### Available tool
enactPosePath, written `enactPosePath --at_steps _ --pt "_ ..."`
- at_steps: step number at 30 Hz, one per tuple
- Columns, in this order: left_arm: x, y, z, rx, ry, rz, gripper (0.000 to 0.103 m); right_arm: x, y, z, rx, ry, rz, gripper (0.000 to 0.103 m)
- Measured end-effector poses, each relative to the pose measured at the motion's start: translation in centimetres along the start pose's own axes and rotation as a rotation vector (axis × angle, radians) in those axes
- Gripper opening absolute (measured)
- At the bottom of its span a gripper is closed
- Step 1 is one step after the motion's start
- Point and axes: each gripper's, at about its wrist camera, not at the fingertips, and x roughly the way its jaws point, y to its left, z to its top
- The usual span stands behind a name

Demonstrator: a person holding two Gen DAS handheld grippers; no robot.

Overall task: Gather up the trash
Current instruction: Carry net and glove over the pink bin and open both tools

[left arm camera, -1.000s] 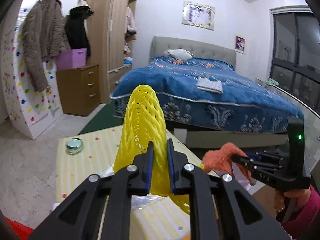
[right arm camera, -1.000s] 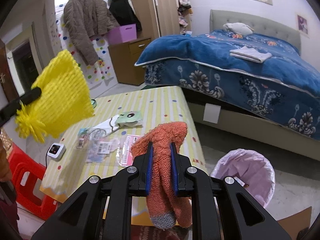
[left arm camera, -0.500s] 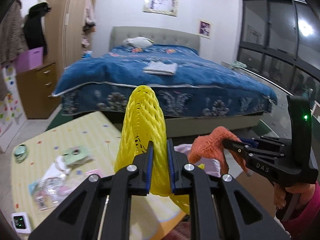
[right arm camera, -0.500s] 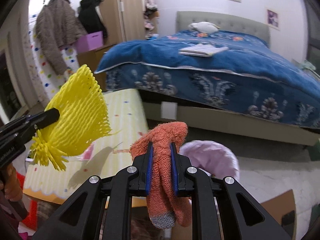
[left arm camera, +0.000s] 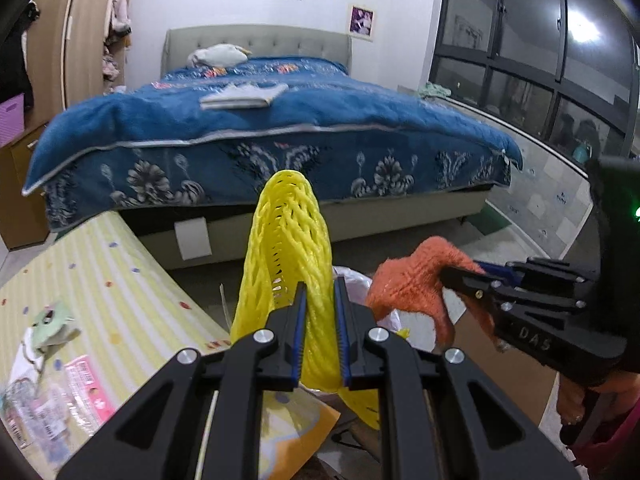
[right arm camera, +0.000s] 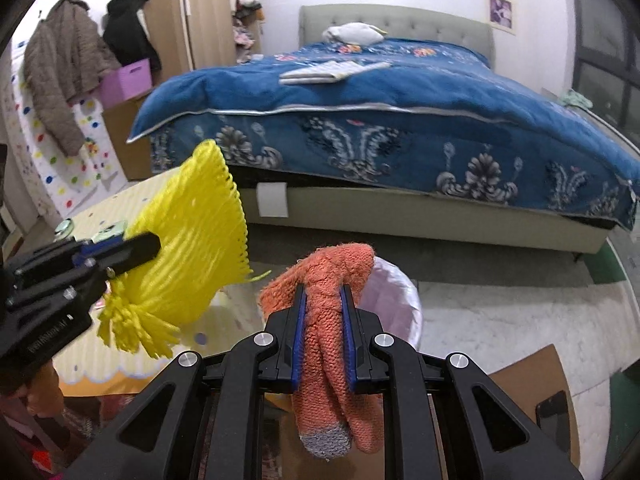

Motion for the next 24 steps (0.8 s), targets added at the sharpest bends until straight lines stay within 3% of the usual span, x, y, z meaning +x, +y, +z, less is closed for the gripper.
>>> enactPosePath --at_steps 9,16,20,21,24 --pt "6.5 -0.4 -0.3 0.021 0.116 0.005 0.012 4.9 -2.1 0.4 0.026 0.078 -0.012 0.016" --pt "9.8 0.2 0.5 0.013 0.146 -0.019 0.018 8.7 -3.2 1.1 0.054 0.116 0.003 0.020" --pt "10.9 0.6 0.8 -0.003 0.146 -0.022 0.051 10.4 -4.0 1.4 0.074 0.134 0.008 0.034" --pt "11.1 0.7 0.7 -0.009 0.147 -0.017 0.056 10.7 -4.2 1.5 0.082 0.138 0.007 0.039" --pt "11.0 1.3 0.5 -0.025 0.158 0.000 0.059 10.9 -5.0 1.7 0.117 0.140 0.007 0.045"
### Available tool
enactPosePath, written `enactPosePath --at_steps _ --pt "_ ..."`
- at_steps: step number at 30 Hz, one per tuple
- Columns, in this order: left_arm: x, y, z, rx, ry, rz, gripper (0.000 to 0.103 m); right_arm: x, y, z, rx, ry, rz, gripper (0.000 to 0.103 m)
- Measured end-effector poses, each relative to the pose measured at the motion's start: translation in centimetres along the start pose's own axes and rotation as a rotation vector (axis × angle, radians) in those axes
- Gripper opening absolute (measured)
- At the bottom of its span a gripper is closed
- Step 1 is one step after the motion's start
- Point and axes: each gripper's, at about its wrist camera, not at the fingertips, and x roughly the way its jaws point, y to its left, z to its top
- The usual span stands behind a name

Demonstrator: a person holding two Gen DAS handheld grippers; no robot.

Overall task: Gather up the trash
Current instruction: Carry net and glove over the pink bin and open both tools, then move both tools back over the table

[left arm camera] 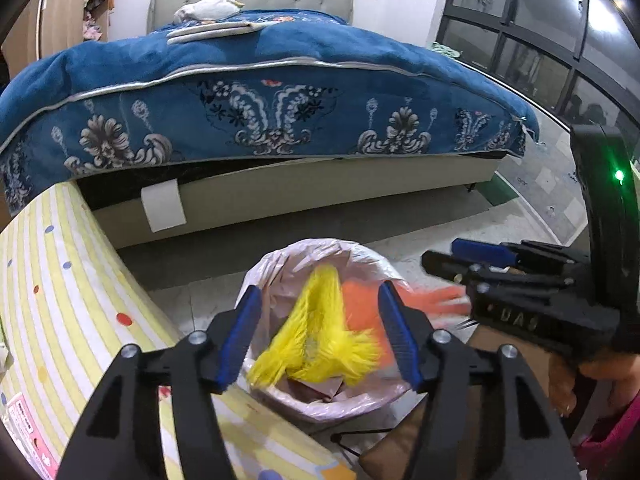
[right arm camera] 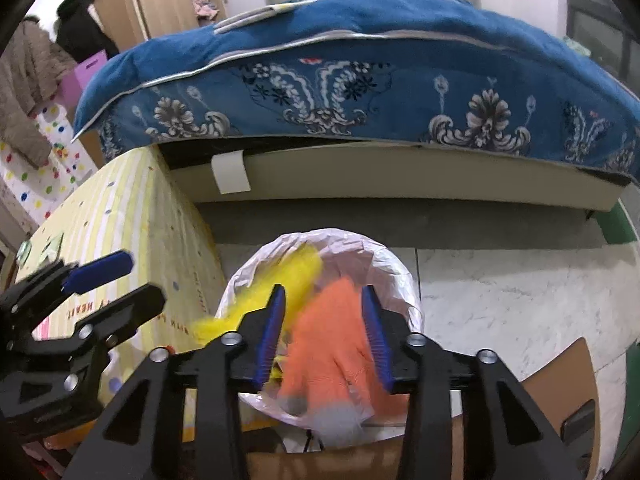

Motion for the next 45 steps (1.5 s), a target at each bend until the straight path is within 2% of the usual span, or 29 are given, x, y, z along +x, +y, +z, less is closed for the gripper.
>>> enactPosePath --at_steps 4,6,8,11,17,22,27,35,40,43,45 --pt "-2.2 1.1 -0.6 -0.019 -0.026 0.043 0.062 -2.2 -0.6 -0.3 0.034 -0.032 -0.005 0.045" --pt "-3.7 1.7 -1.1 -0.024 -0.041 0.091 0.062 -3.7 -0.4 -0.7 0.031 -0.054 0.000 0.045" --pt "-5.4 2.2 -1.7 -0.043 -0.053 0.108 0.062 -5.1 0.0 -1.1 0.017 -0.073 -0.007 0.045" --pt "-7.7 3.1 -2.7 -0.079 -0.065 0.136 0.062 -7.3 1.3 -2.0 -0.008 -0.102 0.013 0.045" --pt "-12.4 4.3 -4.9 -0.140 -0.108 0.192 0.062 -9.4 4.9 -2.9 -0.078 -0.134 0.054 0.045" --pt "-16.2 6.0 -7.6 -0.206 -0.136 0.238 0.066 -9.3 8.8 -3.7 -0.146 -0.114 0.106 0.045" --pt "-19.3 8.9 -10.6 -0.264 -0.141 0.332 0.067 -8.5 13.8 -4.7 -0.243 -0.076 0.169 0.054" --pt "-23.6 15.0 -15.2 -0.381 -0.145 0.536 0.070 -7.6 22.6 -6.2 -0.417 -0.036 0.252 0.055" --pt "-25.4 18.3 -18.0 -0.464 -0.132 0.592 0.070 -6.1 26.6 -6.6 -0.481 -0.006 0.287 0.055" --pt "-26.2 19.6 -19.2 -0.494 -0.127 0.615 0.070 -4.9 28.8 -6.6 -0.520 0.007 0.289 0.054" --pt "-26.5 20.2 -19.7 -0.505 -0.124 0.626 0.070 -3.9 30.2 -6.4 -0.542 0.016 0.293 0.044"
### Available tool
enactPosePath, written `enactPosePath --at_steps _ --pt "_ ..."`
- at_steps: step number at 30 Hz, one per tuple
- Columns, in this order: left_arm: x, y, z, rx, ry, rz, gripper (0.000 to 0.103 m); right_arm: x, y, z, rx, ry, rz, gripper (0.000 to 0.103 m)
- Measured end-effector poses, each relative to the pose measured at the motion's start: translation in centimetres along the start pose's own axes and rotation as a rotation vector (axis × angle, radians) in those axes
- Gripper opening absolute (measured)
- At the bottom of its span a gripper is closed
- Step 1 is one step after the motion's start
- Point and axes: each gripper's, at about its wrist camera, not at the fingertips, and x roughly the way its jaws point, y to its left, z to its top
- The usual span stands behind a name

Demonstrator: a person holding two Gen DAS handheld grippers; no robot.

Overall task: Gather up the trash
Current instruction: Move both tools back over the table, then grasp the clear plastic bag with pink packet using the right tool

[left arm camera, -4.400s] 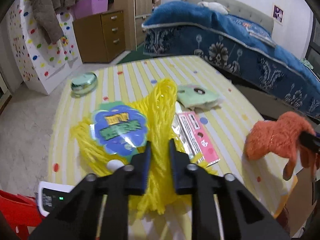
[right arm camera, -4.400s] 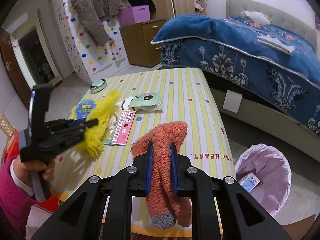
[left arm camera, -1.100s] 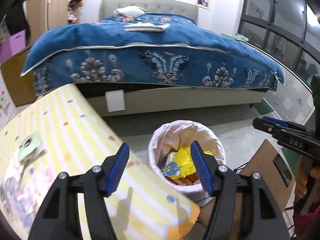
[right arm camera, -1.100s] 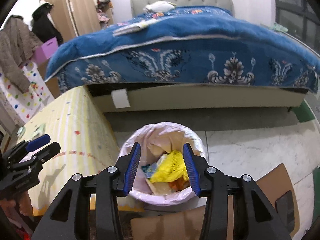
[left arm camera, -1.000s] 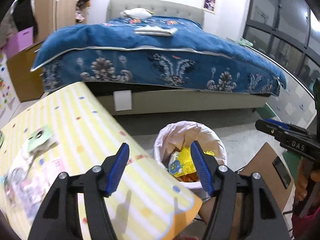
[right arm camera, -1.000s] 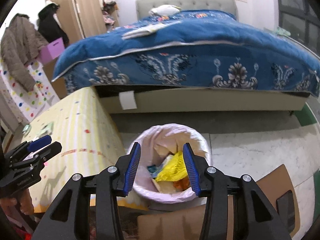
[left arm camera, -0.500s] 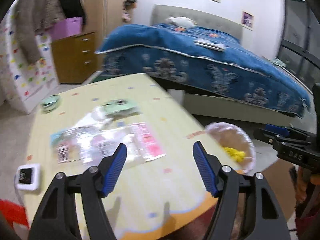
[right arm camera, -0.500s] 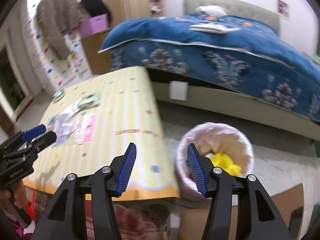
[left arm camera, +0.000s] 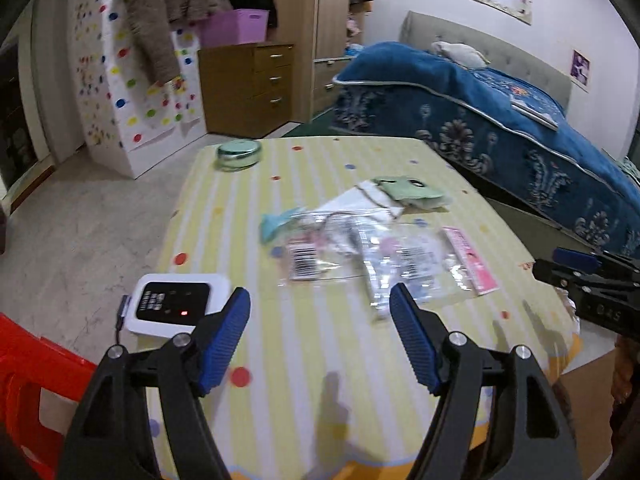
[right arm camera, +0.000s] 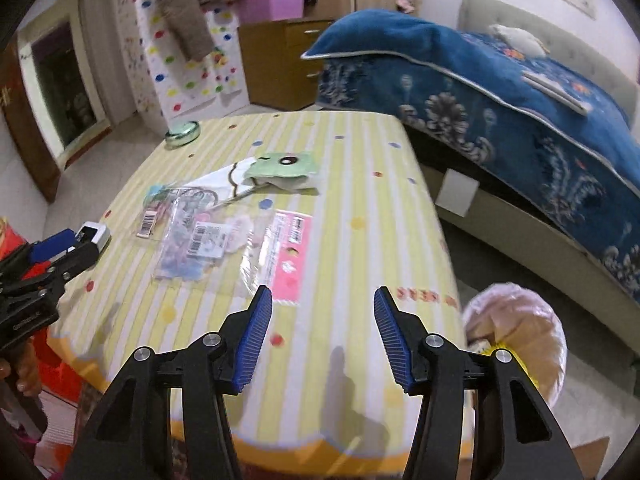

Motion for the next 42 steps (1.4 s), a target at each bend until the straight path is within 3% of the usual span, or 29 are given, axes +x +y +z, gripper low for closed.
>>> enactPosePath --at_steps 4,6,9,21,32,39,41,42 --pt "0.9 0.9 -0.1 -0.011 0.016 0.014 0.070 2.1 1.3 1.7 -0.048 0.003 0.002 0.028" --pt "1.6 1.1 -0.1 -0.015 0.026 0.013 0.070 3.3 1.6 2.5 -0.068 0.004 0.015 0.009" --pt "2.7 1.1 0.1 -0.013 0.037 0.013 0.070 5.2 2.0 3.7 -0.091 0.021 0.030 0.002" --pt "3.8 2.3 1.2 -0.019 0.041 0.037 0.070 10.6 2.3 7.1 -0.108 0.090 0.049 0.002" --pt "2.2 2.5 0.0 -0.023 0.041 0.047 0.070 6.2 0.5 1.4 -0.069 0.146 0.031 0.002" --pt "1.1 2.0 -1.2 -0.013 0.048 0.048 0.070 2.4 1.9 -2.9 -0.106 0.178 0.103 0.004" --pt "0.7 1.9 -1.4 -0.014 0.043 0.049 0.070 1.2 2.1 -3.1 -0.114 0.141 0.114 0.004" --pt "0.4 1.9 -1.4 -0.013 0.038 0.051 0.070 0.8 2.1 -3.0 -0.112 0.126 0.125 0.010"
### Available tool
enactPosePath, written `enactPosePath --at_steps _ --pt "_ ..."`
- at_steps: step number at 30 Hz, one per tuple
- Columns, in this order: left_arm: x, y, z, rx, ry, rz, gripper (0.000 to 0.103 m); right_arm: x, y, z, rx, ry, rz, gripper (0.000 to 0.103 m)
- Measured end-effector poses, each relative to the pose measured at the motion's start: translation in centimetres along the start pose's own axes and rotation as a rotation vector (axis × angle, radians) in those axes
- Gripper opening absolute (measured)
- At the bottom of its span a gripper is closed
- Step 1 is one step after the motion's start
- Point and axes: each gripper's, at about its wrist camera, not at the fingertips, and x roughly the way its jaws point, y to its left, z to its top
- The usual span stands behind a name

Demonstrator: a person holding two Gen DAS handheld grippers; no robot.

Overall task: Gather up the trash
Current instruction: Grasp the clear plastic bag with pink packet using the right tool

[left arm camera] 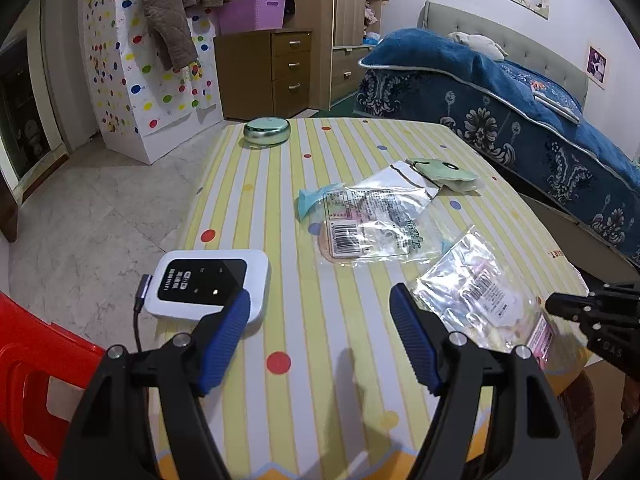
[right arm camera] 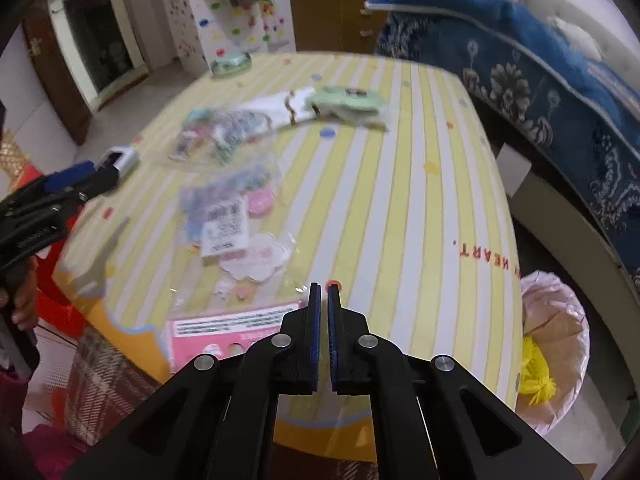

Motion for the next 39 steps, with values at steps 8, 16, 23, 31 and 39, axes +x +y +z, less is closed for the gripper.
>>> enactPosePath --at_steps 8,16,23,31,39 --pt "-1.2 0.4 -0.3 -0.009 -0.012 0.013 0.071 0.3 3.5 1.2 -0.106 -0.047 0.107 0.087" --pt "-1.4 0.7 -0.8 -0.017 -0.002 0.010 0.071 4.0 6.0 1.5 -0.206 0.027 0.065 0.090" --pt "-0.8 0.7 -0.8 -0.015 0.010 0.006 0.071 3.5 5.8 1.3 -0.207 0.008 0.075 0.070" --pt "-0.5 0.2 -1.0 -0.001 0.021 0.000 0.071 1.8 3.9 1.8 -0.109 -0.045 0.093 0.016" --pt "1.0 -0.3 0.3 0.011 0.027 -0.009 0.071 -1.7 2.3 3.6 -0.042 -0.180 -0.008 0.013"
